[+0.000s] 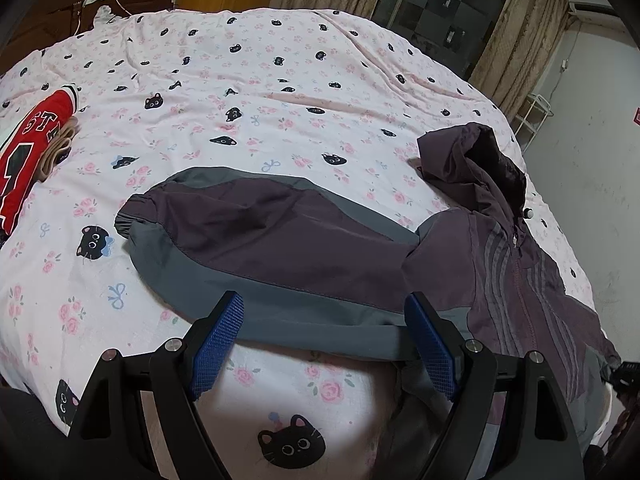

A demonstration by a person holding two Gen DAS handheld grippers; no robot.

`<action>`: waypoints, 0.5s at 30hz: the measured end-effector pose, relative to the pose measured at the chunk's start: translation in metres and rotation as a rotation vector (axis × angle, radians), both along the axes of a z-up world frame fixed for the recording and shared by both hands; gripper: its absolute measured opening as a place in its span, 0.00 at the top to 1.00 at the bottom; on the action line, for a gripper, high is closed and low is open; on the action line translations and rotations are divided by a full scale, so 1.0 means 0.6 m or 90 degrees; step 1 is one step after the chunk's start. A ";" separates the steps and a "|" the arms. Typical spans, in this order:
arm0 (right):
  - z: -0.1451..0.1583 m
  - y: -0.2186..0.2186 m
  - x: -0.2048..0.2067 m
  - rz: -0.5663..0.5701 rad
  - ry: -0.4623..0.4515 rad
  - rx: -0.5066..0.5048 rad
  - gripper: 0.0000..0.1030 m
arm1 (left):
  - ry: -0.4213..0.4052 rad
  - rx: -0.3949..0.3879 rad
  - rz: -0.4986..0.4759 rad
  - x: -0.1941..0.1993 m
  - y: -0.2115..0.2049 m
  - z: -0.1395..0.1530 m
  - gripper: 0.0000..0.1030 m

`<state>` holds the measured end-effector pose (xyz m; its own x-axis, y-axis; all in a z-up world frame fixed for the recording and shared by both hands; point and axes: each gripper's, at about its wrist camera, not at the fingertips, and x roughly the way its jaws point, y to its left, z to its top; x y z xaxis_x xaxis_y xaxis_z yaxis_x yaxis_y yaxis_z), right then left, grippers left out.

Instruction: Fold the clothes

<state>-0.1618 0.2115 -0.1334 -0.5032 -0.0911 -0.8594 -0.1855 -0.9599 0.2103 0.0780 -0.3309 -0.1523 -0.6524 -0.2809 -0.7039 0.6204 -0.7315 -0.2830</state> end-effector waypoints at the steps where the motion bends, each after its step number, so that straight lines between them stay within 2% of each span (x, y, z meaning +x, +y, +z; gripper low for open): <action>1: -0.005 0.005 0.003 -0.006 -0.004 0.000 0.87 | -0.001 0.000 0.001 -0.001 -0.001 0.000 0.23; 4: -0.010 0.012 0.009 -0.014 -0.003 0.004 0.88 | -0.003 -0.001 0.002 -0.003 -0.003 0.000 0.23; 9: -0.007 0.022 0.016 -0.049 -0.008 0.021 0.80 | -0.016 0.005 0.018 -0.002 -0.014 -0.006 0.23; 12: -0.003 0.030 0.019 -0.067 -0.006 0.054 0.67 | -0.007 0.017 0.035 0.005 -0.030 -0.007 0.23; 14: -0.004 0.040 0.020 -0.068 -0.008 0.063 0.63 | 0.001 0.004 0.049 0.010 -0.046 0.001 0.23; 15: -0.002 0.044 0.021 -0.072 -0.008 0.067 0.57 | 0.006 -0.003 0.058 0.013 -0.056 0.007 0.23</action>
